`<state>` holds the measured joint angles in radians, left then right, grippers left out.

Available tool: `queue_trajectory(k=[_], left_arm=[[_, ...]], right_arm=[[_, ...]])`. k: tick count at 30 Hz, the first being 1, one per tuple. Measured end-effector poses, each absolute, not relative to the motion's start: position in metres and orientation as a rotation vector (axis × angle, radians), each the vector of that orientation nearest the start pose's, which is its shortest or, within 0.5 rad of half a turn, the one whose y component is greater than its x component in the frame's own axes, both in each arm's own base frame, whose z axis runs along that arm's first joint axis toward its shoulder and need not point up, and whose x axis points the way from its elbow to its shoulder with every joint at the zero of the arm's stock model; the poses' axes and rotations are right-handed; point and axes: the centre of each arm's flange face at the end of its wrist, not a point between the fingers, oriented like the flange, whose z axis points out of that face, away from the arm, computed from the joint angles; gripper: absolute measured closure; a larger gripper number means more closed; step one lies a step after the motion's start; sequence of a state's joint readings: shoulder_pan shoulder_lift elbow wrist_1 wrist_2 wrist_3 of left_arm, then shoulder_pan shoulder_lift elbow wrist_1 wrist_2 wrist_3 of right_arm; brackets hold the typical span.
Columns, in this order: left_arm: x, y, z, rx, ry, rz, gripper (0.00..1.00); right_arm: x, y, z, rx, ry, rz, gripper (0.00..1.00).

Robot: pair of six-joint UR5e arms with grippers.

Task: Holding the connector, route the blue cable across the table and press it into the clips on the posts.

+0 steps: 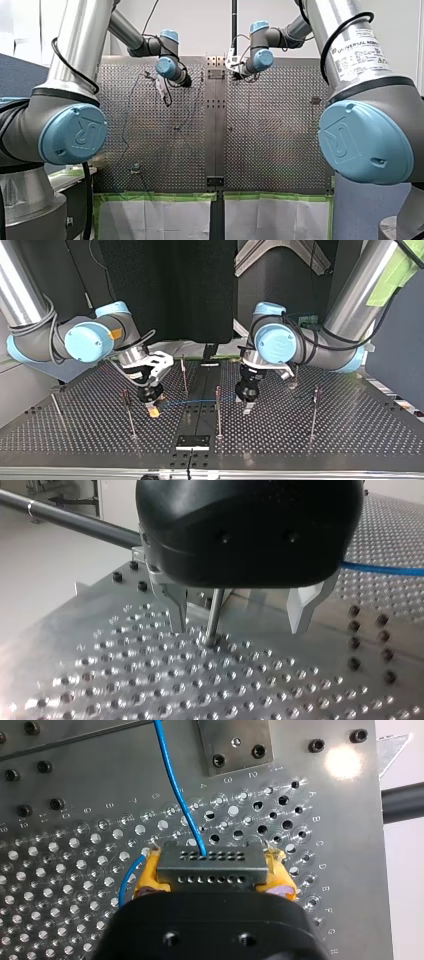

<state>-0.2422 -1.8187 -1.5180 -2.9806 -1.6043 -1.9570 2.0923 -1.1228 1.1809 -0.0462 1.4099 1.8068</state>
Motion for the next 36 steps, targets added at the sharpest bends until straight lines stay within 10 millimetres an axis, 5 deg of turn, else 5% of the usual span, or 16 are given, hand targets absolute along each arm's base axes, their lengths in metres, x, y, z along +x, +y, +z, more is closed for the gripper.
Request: queue_trajectory(k=[19,36], left_arm=[[0.455,-0.267,0.405,-0.062,1.695,-0.547,0.01],[0.392,-0.28,0.469,0.052,1.607,-0.552,0.01]], right_arm=[[0.451,-0.505,0.442,-2.2,1.44,-2.479,1.0],[0.435,-0.505,0.434,-2.232,1.552,-2.404,1.0]])
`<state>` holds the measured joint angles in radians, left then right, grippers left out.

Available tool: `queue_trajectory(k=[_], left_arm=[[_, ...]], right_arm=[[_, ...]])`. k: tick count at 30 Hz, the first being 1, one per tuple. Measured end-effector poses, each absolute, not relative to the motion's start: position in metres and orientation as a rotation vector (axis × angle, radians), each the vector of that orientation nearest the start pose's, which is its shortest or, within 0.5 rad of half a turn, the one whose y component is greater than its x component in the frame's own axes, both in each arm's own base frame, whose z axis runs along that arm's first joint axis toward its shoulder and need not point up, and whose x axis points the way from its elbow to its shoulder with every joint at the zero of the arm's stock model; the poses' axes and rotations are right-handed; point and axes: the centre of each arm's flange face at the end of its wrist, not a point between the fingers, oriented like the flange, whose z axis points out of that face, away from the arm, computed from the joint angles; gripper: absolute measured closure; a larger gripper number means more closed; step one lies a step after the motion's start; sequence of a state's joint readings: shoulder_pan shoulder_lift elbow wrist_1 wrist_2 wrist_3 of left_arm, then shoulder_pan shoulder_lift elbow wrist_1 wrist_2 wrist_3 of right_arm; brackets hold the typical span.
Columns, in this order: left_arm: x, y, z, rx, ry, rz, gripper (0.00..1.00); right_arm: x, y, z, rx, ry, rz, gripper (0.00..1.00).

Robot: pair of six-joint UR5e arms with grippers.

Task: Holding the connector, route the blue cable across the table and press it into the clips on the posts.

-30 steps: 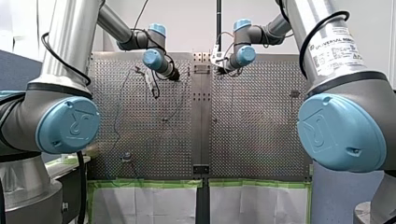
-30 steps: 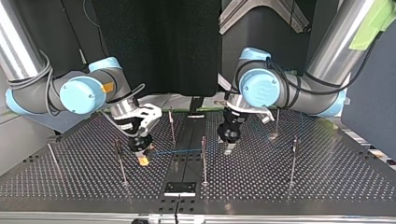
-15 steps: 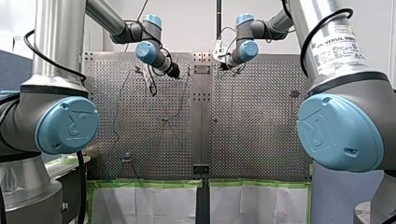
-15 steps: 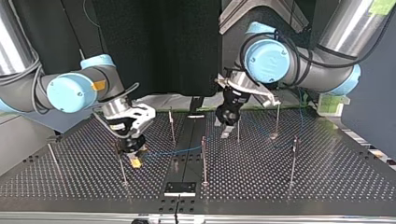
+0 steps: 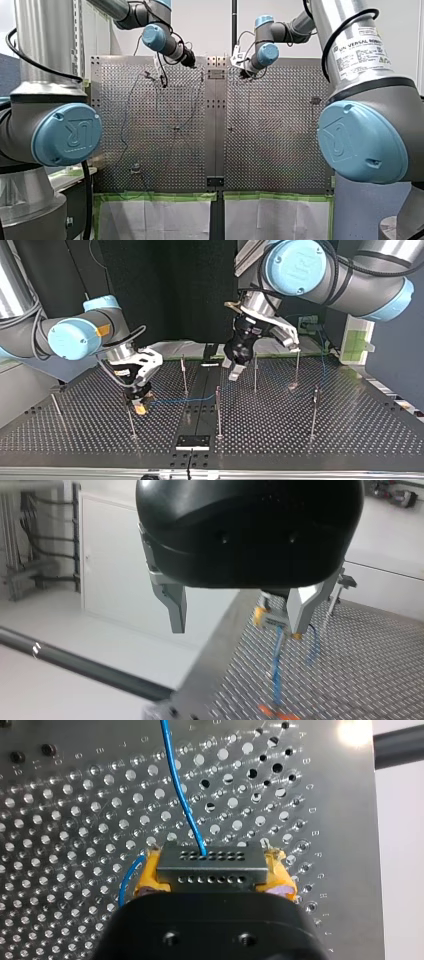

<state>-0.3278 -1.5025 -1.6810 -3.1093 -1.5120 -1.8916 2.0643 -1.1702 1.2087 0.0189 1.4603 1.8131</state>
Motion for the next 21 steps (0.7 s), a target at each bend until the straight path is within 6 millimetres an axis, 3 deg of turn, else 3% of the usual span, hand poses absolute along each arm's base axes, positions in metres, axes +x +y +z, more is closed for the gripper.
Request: queue_trajectory(k=[8,21], left_arm=[[0.377,-0.297,0.503,0.065,1.538,-0.565,0.01],[0.384,-0.343,0.505,0.09,1.546,-0.54,0.01]], right_arm=[[0.432,-0.507,0.434,-2.23,1.561,-2.406,1.0],[0.433,-0.507,0.433,-2.238,1.556,-2.404,1.0]])
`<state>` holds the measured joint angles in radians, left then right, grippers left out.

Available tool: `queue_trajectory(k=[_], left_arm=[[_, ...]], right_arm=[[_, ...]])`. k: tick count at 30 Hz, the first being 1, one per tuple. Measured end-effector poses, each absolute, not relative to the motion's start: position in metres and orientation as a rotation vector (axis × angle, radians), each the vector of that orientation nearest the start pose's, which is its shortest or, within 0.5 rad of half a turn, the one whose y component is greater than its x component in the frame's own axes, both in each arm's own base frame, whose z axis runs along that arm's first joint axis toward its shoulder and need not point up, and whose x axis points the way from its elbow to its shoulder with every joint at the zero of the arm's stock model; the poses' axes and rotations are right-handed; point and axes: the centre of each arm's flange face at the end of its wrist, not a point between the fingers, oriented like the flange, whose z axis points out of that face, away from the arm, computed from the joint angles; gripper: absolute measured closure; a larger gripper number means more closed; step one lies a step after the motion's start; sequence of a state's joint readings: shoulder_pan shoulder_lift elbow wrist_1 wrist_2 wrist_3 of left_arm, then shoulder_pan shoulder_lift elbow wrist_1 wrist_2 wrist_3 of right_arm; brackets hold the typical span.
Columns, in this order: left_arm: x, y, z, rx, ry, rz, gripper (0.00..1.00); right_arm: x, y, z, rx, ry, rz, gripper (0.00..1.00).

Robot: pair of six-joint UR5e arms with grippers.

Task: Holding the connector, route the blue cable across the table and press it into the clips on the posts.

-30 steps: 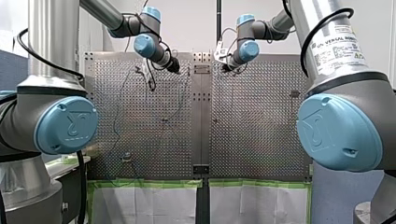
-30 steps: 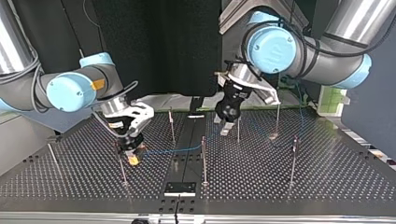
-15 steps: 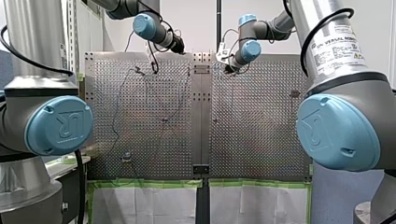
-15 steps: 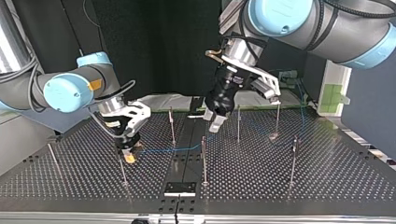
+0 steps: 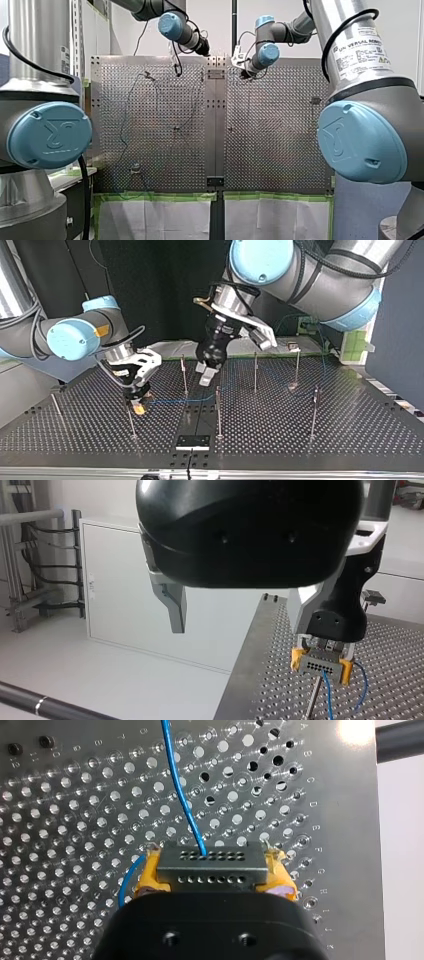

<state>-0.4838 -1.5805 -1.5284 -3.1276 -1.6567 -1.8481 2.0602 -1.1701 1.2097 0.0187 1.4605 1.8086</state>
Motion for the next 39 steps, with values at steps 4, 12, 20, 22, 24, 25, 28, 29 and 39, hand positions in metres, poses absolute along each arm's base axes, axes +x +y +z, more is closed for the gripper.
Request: queue_trajectory(k=[4,12,20,22,24,25,28,29,39], left_arm=[[0.387,-0.359,0.505,0.091,1.544,-0.54,0.01],[0.391,-0.39,0.503,0.093,1.545,-0.523,0.01],[0.414,-0.4,0.492,0.054,1.56,-0.463,0.01],[0.421,-0.4,0.486,0.041,1.57,-0.443,0.01],[0.428,-0.401,0.477,0.028,1.581,-0.421,0.01],[0.431,-0.401,0.473,0.023,1.586,-0.411,0.01],[0.439,-0.402,0.458,0.009,1.607,-0.378,0.01],[0.442,-0.403,0.452,0.006,1.615,-0.367,0.01],[0.465,-0.415,0.41,0.009,1.661,-0.333,0.01]], right_arm=[[0.433,-0.507,0.433,-2.238,1.557,-2.406,1.0],[0.432,-0.508,0.433,-2.237,1.559,-2.407,1.0],[0.432,-0.508,0.433,-2.236,1.56,-2.409,1.0],[0.432,-0.508,0.433,-2.236,1.559,-2.409,1.0],[0.432,-0.508,0.433,-2.236,1.559,-2.41,1.0],[0.432,-0.508,0.433,-2.236,1.559,-2.41,1.0],[0.432,-0.508,0.433,-2.235,1.56,-2.41,1.0],[0.432,-0.508,0.433,-2.235,1.56,-2.41,1.0],[0.433,-0.508,0.433,-2.231,1.561,-2.409,1.0]])
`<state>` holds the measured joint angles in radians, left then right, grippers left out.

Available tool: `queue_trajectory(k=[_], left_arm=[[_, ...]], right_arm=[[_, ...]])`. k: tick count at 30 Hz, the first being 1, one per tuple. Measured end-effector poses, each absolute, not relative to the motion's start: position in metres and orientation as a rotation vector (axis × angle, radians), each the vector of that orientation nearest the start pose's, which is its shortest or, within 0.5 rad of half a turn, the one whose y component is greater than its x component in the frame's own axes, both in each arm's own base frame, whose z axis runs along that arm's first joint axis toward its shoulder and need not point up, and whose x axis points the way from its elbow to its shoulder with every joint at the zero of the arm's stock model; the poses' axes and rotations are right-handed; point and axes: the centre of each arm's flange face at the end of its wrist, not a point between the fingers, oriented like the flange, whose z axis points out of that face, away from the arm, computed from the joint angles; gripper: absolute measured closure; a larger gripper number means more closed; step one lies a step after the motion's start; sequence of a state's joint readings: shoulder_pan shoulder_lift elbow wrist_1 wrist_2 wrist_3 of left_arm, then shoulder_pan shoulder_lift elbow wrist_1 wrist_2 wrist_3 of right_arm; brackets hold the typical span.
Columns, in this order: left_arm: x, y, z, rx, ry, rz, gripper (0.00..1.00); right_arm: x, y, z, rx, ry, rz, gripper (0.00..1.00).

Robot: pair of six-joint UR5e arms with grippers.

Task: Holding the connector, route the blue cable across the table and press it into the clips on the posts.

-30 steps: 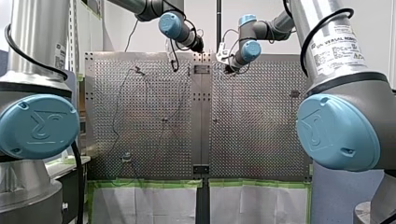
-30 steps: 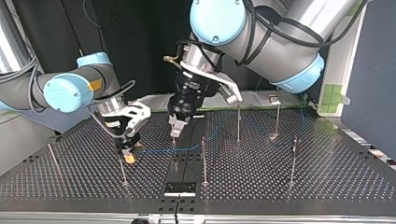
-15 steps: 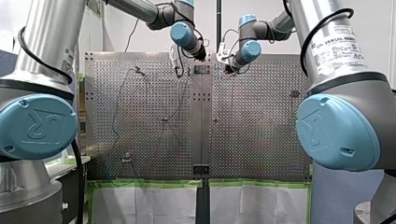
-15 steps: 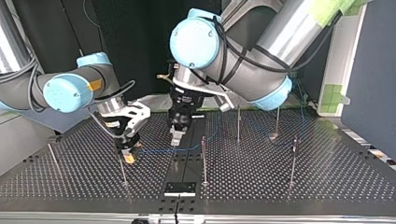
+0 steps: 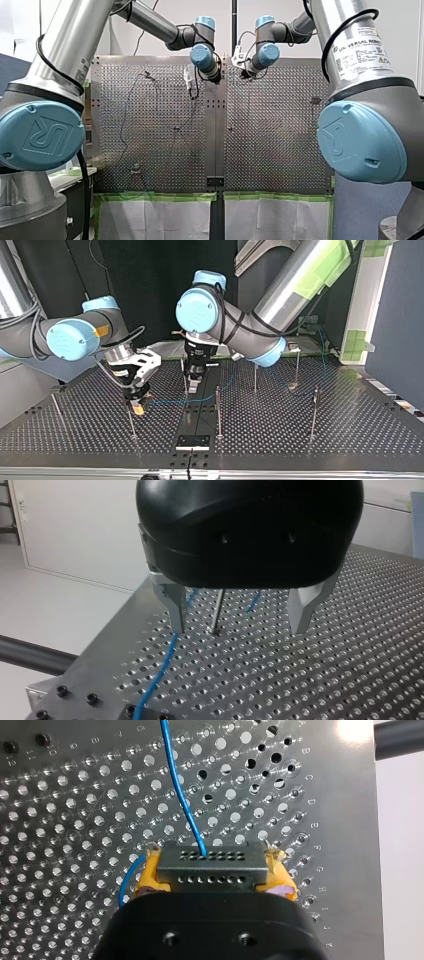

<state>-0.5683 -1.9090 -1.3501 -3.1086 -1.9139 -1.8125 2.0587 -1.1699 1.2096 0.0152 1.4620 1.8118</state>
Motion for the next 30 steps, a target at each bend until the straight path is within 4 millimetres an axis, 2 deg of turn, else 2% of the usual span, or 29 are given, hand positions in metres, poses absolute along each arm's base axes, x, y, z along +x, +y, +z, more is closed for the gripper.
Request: queue_trajectory(k=[14,23,30], left_arm=[[0.473,-0.411,0.413,-0.044,1.641,-0.261,0.01],[0.471,-0.423,0.421,-0.054,1.576,-0.294,0.01],[0.482,-0.423,0.418,-0.069,1.559,-0.287,0.01]], right_arm=[[0.433,-0.507,0.433,-2.231,1.558,-2.408,1.0],[0.433,-0.508,0.433,-2.231,1.56,-2.409,1.0],[0.432,-0.508,0.433,-2.233,1.559,-2.409,1.0]])
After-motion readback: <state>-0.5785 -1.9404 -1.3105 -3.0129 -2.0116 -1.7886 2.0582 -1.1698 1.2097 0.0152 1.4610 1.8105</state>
